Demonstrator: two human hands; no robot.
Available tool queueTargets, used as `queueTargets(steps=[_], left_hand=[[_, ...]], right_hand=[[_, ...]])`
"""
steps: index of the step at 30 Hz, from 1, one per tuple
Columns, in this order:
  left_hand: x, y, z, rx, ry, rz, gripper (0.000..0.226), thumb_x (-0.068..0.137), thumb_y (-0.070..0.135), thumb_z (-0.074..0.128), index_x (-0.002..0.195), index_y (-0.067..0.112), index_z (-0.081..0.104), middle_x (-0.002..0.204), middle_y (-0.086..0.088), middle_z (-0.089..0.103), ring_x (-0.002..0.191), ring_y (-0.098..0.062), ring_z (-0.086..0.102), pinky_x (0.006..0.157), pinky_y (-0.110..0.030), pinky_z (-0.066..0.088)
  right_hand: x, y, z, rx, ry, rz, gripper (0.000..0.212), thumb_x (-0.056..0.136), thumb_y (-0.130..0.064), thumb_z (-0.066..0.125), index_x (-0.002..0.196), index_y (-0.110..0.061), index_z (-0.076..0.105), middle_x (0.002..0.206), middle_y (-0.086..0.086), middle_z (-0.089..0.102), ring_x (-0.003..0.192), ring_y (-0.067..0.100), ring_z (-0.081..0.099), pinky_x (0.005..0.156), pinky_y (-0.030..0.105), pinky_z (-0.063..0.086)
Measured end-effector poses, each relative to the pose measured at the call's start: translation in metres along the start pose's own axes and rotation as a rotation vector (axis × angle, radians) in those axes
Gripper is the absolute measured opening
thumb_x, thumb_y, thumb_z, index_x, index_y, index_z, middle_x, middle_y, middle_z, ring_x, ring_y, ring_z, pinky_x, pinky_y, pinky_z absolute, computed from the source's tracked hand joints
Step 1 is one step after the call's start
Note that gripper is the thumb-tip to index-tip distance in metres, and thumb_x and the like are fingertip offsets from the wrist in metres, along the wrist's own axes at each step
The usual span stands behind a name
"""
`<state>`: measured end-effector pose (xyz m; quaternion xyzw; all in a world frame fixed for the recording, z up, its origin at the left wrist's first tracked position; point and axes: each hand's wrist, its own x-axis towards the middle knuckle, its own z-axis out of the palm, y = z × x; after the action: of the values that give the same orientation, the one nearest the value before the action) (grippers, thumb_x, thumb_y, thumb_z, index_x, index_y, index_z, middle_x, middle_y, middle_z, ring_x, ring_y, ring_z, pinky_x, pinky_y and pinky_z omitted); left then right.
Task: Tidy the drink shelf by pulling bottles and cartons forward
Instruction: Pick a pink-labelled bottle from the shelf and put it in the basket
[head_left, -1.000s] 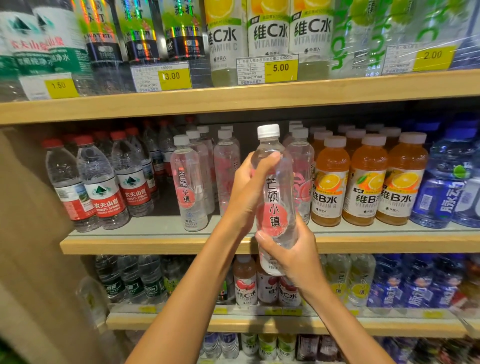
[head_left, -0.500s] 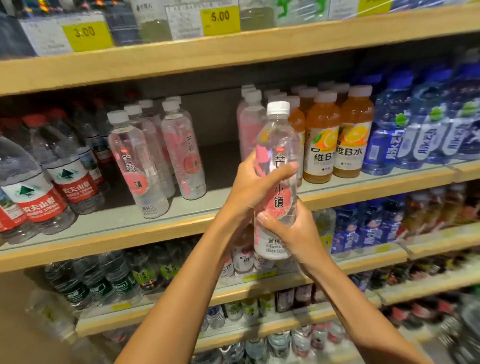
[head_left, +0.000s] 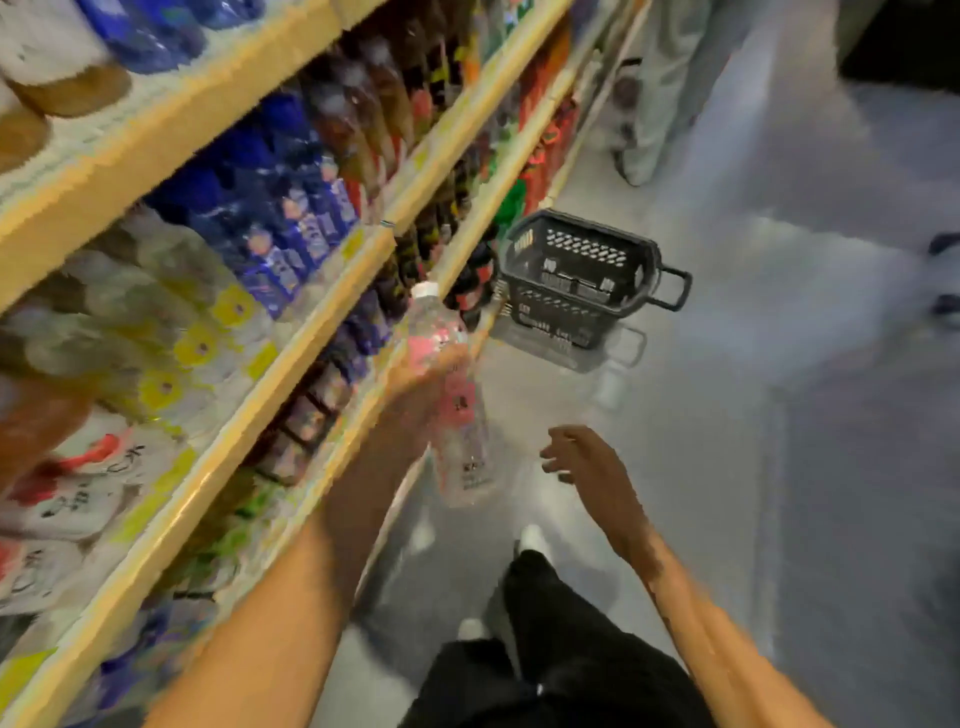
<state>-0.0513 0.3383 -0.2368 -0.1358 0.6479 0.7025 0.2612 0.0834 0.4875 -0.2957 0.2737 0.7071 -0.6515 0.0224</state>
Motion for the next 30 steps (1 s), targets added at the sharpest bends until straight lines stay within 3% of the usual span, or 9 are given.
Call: queueTargets(steps=[2,4,8,12,15,17,20,24,30], left_hand=[[0.010,-0.032,0.014,-0.038,-0.037,-0.131,0.017,0.091,0.010,0.061,0.075,0.014,0.056,0.050,0.000,0.057,0.037,-0.010,0.054,0.037,-0.017,0.043],[0.018,-0.056,0.027,-0.017,-0.057,-0.232,0.009,0.090,0.013,0.063,0.086,0.010,0.056,0.057,-0.007,0.057,0.033,-0.010,0.052,0.033,-0.014,0.038],[0.049,-0.079,0.050,0.037,-0.091,-0.359,0.026,0.089,0.018,0.065,0.109,0.009,0.051,0.076,-0.014,0.055,0.044,-0.014,0.057,0.041,-0.020,0.046],[0.098,-0.066,0.079,0.072,-0.058,-0.330,0.041,0.084,0.019,0.071,0.120,0.007,0.055,0.087,-0.017,0.061,0.065,-0.024,0.060,0.059,-0.032,0.053],[0.136,-0.044,0.104,0.134,-0.027,-0.264,0.043,0.083,0.023,0.072,0.119,0.003,0.060,0.091,-0.017,0.063,0.076,-0.029,0.062,0.072,-0.041,0.054],[0.163,-0.026,0.122,0.129,-0.023,-0.230,0.039,0.082,0.024,0.072,0.115,0.005,0.062,0.093,-0.016,0.066,0.084,-0.030,0.063,0.083,-0.047,0.053],[0.204,0.004,0.149,0.096,-0.042,-0.202,0.035,0.082,0.025,0.073,0.112,0.010,0.063,0.091,-0.012,0.067,0.081,-0.028,0.065,0.080,-0.044,0.054],[0.275,0.043,0.183,0.092,-0.055,-0.161,0.052,0.078,0.030,0.076,0.124,0.012,0.059,0.102,-0.010,0.070,0.096,-0.030,0.065,0.091,-0.050,0.051],[0.403,0.097,0.245,0.124,-0.149,-0.171,0.045,0.081,0.028,0.073,0.119,0.011,0.057,0.094,-0.012,0.069,0.083,-0.029,0.067,0.080,-0.044,0.056]], right_hand=[[-0.013,0.042,-0.033,-0.070,0.139,0.101,0.016,0.099,-0.016,0.047,0.095,-0.019,0.061,0.081,-0.003,0.068,0.073,0.011,0.067,0.065,0.014,0.048],[-0.026,0.074,-0.058,-0.117,0.226,0.182,0.021,0.100,-0.013,0.046,0.091,-0.020,0.063,0.078,-0.003,0.068,0.073,0.010,0.067,0.067,0.019,0.048],[-0.025,0.098,-0.087,-0.141,0.328,0.249,0.026,0.097,-0.009,0.051,0.079,-0.023,0.063,0.078,-0.001,0.067,0.073,0.021,0.066,0.073,0.028,0.052],[0.029,0.074,-0.111,-0.245,0.269,0.236,0.017,0.097,-0.016,0.053,0.084,-0.021,0.063,0.083,0.005,0.069,0.082,0.026,0.067,0.071,0.024,0.049],[0.072,0.046,-0.133,-0.267,0.247,0.161,0.012,0.098,-0.019,0.052,0.093,-0.019,0.063,0.084,0.012,0.070,0.083,0.030,0.067,0.077,0.039,0.052],[0.099,0.028,-0.148,-0.299,0.247,0.127,0.013,0.098,-0.019,0.051,0.097,-0.021,0.064,0.086,0.007,0.071,0.085,0.025,0.068,0.079,0.038,0.052],[0.141,0.006,-0.164,-0.338,0.253,0.124,0.014,0.098,-0.017,0.051,0.100,-0.019,0.065,0.088,0.006,0.071,0.085,0.022,0.068,0.079,0.032,0.052],[0.207,-0.020,-0.180,-0.320,0.278,0.122,0.011,0.096,-0.014,0.054,0.096,-0.017,0.065,0.088,0.007,0.071,0.085,0.024,0.068,0.079,0.036,0.054],[0.322,-0.050,-0.191,-0.292,0.367,0.116,0.010,0.095,-0.013,0.056,0.095,-0.020,0.063,0.088,-0.001,0.068,0.085,0.016,0.067,0.079,0.029,0.054]])
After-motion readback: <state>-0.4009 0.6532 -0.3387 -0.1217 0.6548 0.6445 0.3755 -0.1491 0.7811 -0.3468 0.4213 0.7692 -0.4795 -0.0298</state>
